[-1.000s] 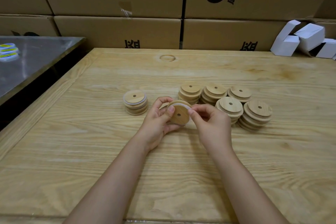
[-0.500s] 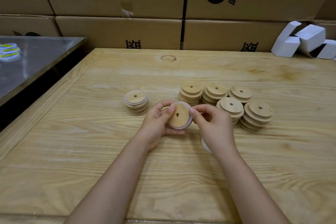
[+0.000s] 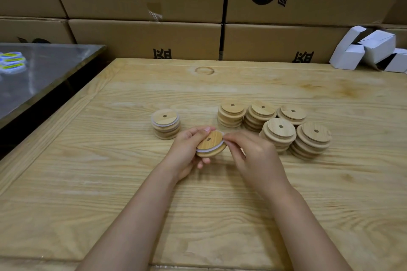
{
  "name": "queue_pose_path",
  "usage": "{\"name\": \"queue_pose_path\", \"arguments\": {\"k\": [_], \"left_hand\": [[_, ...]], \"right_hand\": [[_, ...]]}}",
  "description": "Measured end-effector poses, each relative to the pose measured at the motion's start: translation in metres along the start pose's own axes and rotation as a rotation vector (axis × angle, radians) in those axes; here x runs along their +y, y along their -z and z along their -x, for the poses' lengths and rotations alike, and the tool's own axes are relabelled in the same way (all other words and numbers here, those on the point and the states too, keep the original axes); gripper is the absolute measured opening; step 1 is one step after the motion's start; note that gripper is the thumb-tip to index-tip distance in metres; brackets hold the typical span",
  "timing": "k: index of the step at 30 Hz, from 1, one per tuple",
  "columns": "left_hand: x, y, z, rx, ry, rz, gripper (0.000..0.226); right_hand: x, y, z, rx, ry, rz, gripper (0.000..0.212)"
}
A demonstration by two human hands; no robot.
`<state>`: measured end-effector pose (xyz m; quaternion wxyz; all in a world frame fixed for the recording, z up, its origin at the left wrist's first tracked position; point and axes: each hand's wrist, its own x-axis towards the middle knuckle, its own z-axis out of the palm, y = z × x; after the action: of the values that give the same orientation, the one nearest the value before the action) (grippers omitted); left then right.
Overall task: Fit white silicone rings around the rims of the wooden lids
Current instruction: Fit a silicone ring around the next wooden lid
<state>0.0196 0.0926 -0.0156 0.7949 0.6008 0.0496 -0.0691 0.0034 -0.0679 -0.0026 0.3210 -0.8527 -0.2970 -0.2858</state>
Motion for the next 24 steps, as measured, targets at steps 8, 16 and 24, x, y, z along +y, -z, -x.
{"name": "queue_pose_path", "arguments": {"k": [8,16,24], "left_hand": [[0.006,0.002,0.0,0.01,-0.048,0.177,0.025],[0.02,0.027,-0.006,0.354,-0.434,0.034,0.071],[0.003,0.066,-0.02,0.785,-0.426,-0.635,0.076]], "right_hand": [[-0.003,-0.007,0.0,-0.106,-0.084,-0.046,0.033],[-0.006,-0.003,0.0,-0.038,-0.104,-0.044,0.022],[-0.008,0.0,-0.001,0.025,-0.08,-0.02,0.017]]}}
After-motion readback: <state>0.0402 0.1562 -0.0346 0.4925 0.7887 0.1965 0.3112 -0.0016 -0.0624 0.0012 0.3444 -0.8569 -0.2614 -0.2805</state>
